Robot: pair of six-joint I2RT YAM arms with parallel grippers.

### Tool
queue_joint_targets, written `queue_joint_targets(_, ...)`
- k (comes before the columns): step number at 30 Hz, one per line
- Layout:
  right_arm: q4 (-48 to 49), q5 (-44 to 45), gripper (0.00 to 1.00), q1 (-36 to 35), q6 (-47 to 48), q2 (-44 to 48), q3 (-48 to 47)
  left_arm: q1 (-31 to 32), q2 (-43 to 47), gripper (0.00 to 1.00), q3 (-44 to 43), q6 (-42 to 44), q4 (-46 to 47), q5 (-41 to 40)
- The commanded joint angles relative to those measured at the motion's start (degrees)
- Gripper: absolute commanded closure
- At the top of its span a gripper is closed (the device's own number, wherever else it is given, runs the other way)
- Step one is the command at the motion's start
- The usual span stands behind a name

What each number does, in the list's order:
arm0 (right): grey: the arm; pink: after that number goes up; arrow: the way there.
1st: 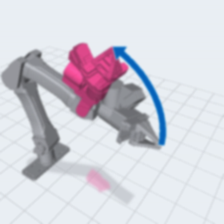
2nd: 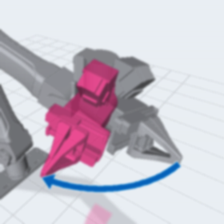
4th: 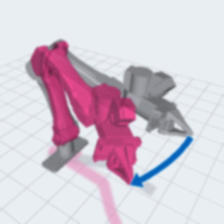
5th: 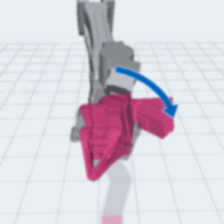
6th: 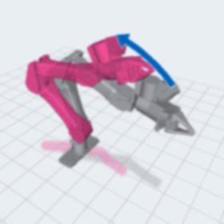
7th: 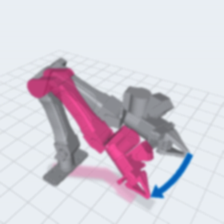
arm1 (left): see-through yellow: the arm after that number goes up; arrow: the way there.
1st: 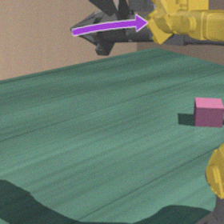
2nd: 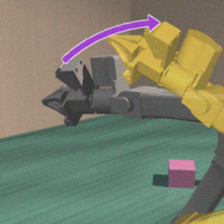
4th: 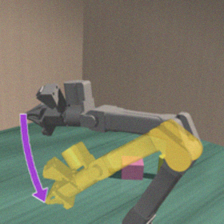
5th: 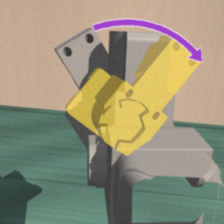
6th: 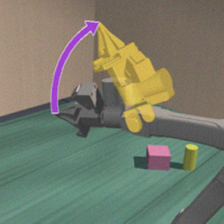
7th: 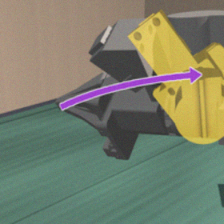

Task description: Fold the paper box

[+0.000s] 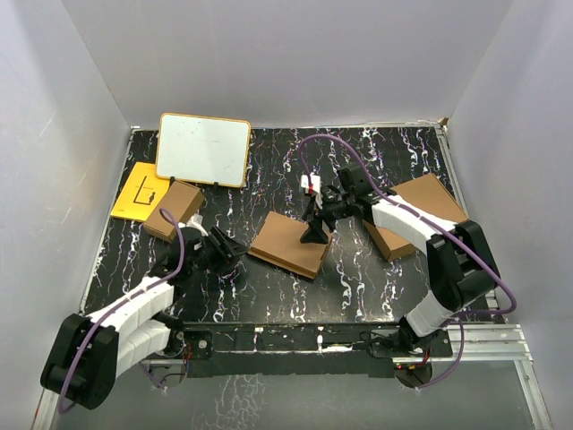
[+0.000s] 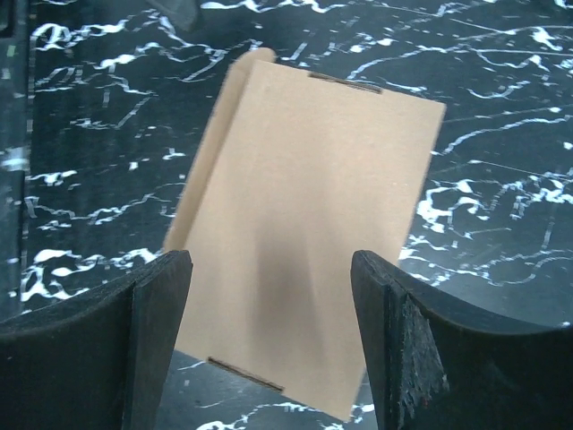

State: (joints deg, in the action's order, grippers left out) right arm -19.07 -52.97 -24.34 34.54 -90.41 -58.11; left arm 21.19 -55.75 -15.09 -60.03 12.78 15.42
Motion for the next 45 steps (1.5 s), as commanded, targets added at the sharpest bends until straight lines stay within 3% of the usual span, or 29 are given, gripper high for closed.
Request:
queue_joint_targets(1, 6.2, 2.6, 0.23, 1.1, -0.7, -2.9, -3.3, 2.4, -2.7, 0.5, 0.6, -3.6, 8.3, -3.9)
queue_joint_targets(8, 7.8, 1.6, 0.24, 1.1, -2.6, -3.8, -1.8, 10.2, -8.6, 0.59, -3.0, -3.2, 5.2, -13.7)
queue_joint_targets(14, 7.6, 1.0, 0.25, 1.1, -2.4, -3.7, -1.6, 11.2, -9.6, 0.61, -5.0, -1.0, -1.1, -18.1)
queue_joint_targets(30, 3.9, -4.5, 0.35, 0.3, 2.3, -3.2, -1.3, 11.2, -15.9, 0.61, -7.4, 3.2, 2.2, -18.0)
queue_joint_targets(37, 3.5, -3.1, 0.39, 0.2, 0.6, -4.3, -2.3, 11.3, -15.6, 0.69, -6.9, 5.9, -0.1, -18.4)
queue_joint_targets(45, 0.2, -7.0, 0.39, -0.6, 2.6, -4.1, -3.0, 11.4, -16.1, 0.71, -6.5, 8.1, -0.9, -18.6)
